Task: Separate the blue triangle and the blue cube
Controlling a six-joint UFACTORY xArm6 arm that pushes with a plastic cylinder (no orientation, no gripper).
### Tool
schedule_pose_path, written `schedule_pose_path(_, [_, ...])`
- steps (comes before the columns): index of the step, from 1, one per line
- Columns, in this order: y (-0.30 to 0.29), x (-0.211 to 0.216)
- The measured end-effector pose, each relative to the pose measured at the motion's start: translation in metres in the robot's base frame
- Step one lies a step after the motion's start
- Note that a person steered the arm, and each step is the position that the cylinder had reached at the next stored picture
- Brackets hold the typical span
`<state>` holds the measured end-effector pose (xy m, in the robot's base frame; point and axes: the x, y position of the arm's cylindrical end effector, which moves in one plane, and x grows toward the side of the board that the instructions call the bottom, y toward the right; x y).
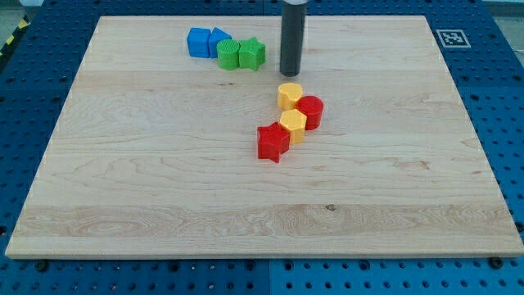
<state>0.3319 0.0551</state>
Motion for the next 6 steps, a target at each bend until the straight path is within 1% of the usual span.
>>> schedule_pose_path(1, [0.031, 0.015])
schedule_pose_path(2, [0.032, 0.024])
schedule_pose_path(3, [0.012, 0.024])
schedule_pose_path(5, [-0.054, 0.024])
schedule_pose_path(6, [-0.072, 0.02])
